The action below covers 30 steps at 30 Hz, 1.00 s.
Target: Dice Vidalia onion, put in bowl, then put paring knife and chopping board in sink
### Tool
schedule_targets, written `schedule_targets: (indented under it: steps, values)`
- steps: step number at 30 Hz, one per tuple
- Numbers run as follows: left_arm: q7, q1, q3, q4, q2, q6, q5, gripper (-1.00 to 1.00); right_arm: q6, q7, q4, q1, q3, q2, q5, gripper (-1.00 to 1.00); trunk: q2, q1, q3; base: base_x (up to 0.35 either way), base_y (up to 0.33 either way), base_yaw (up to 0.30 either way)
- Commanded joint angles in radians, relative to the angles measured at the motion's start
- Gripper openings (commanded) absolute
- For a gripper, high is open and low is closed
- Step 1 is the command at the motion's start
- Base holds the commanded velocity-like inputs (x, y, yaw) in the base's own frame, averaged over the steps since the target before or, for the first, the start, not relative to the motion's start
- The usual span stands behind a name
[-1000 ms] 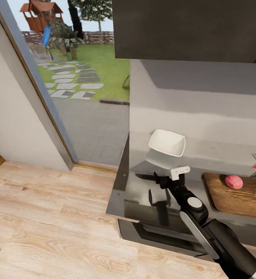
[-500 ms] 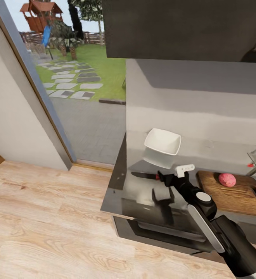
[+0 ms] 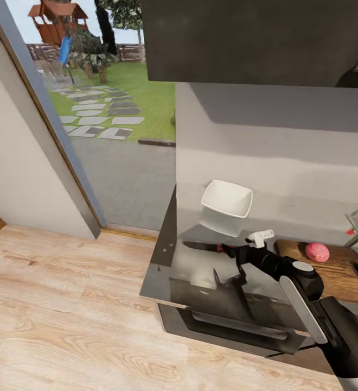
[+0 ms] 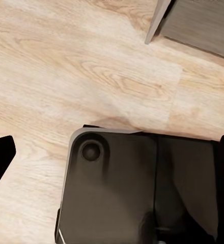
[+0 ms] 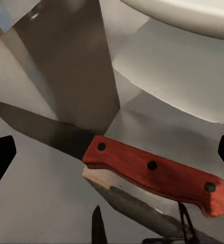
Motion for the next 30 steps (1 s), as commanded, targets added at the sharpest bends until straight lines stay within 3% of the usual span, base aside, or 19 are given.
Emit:
schedule_targets:
  steps: [1, 18, 25, 30]
  values:
    - [-0.004, 0.000, 0.001, -0.001, -0.001, -0.001, 0.007, 1.00, 0.006, 0.005, -0.001, -0.001, 0.000, -0.001, 0.001, 1.00, -0.002, 0.001, -0.002, 0.068, -0.073, 0.000]
    - [-0.004, 0.000, 0.001, 0.000, -0.001, -0.002, 0.007, 1.00, 0.013, 0.016, 0.000, -0.001, 0.000, -0.002, 0.006, 1.00, -0.002, 0.001, -0.002, 0.051, -0.086, 0.000]
    - [-0.004, 0.000, 0.001, 0.000, -0.001, -0.002, 0.007, 1.00, 0.013, 0.049, 0.000, -0.001, 0.041, -0.003, 0.045, 1.00, -0.002, 0.001, -0.002, 0.000, 0.000, 0.000]
    - [-0.004, 0.000, 0.001, 0.000, -0.001, -0.001, 0.007, 1.00, 0.013, 0.133, 0.000, -0.001, 0.060, -0.003, 0.115, 1.00, -0.002, 0.001, -0.002, 0.000, 0.000, 0.000]
